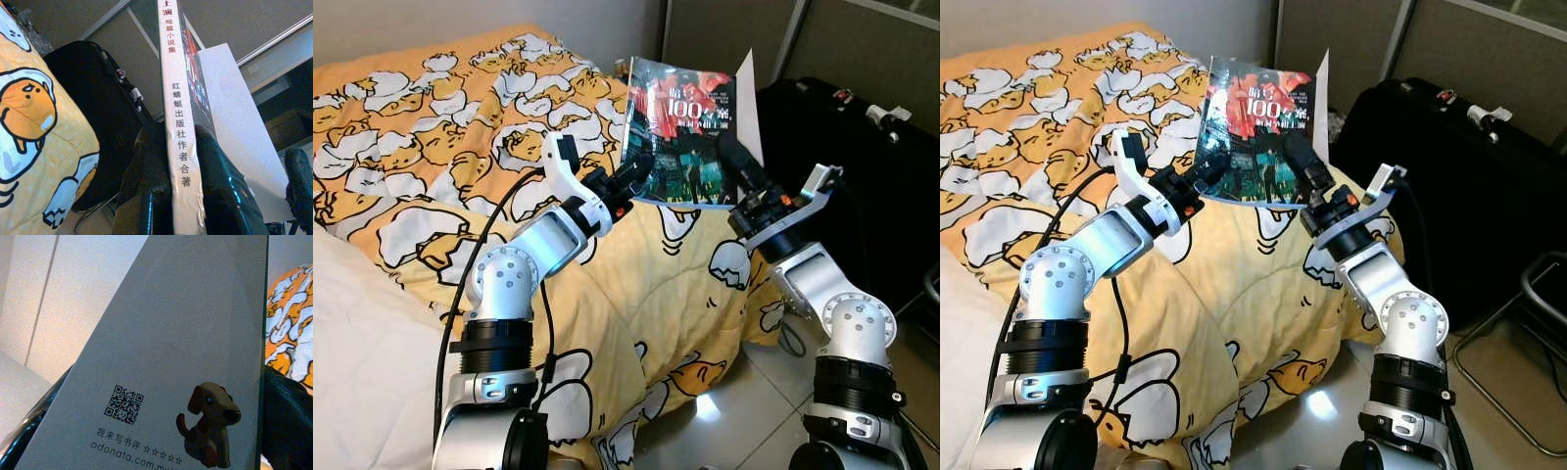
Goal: Clean up the room
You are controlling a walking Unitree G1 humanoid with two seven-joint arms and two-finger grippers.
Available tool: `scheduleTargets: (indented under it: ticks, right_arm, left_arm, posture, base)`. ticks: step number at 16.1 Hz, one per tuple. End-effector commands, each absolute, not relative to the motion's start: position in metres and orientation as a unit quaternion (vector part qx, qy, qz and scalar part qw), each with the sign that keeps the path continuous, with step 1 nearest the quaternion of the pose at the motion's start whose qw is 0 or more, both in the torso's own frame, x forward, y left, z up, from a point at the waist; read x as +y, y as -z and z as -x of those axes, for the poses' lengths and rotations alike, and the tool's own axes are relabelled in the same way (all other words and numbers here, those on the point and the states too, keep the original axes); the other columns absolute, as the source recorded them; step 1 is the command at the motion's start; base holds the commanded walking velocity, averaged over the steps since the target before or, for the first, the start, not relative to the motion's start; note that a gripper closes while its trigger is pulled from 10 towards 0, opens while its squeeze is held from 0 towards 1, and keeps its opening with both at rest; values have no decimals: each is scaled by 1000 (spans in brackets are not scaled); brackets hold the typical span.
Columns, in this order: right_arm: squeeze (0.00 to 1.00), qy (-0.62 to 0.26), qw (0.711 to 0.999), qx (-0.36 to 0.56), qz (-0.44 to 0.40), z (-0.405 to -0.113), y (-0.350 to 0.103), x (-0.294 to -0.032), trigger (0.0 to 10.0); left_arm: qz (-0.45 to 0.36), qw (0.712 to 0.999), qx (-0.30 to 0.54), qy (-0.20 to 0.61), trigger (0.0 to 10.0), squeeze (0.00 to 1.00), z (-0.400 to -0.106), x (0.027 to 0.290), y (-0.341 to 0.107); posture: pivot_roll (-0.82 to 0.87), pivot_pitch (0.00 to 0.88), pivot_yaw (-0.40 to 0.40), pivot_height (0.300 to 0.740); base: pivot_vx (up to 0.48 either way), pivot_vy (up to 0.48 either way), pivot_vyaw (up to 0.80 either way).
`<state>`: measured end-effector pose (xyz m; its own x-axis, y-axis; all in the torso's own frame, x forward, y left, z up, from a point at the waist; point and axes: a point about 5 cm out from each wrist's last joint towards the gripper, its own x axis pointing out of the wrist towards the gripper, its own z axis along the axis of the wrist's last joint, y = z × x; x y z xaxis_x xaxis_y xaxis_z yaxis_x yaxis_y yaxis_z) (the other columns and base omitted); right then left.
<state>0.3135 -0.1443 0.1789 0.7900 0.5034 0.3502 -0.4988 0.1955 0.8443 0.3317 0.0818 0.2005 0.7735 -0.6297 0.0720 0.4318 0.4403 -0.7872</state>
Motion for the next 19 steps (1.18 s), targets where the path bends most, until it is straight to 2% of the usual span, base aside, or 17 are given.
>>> scheduleTargets:
  ticks: [1,10,14,19]
  right_arm:
    - [0,-345,780,-1,-523,-310,-184,-141,10000]
    - [0,-389,801,-26,-453,-300,-201,-145,10000]
    - [0,-406,810,-46,-420,-292,-209,-150,10000]
    - [0,-392,816,-60,-420,-295,-214,-156,10000]
  left_arm:
    - [419,843,106,321,0,0,-334,81,-206]
    - [393,860,119,302,0,0,-338,84,-194]
    - [442,846,130,269,0,0,-342,91,-182]
    - [456,839,131,265,0,0,-344,91,-181]
  posture:
    - [26,0,22,740]
    - [25,0,19,740]
    - [23,0,22,740]
    - [24,0,23,740]
  base:
    - [0,0,0]
    - [0,0,0]
    - [0,0,0]
    - [0,0,0]
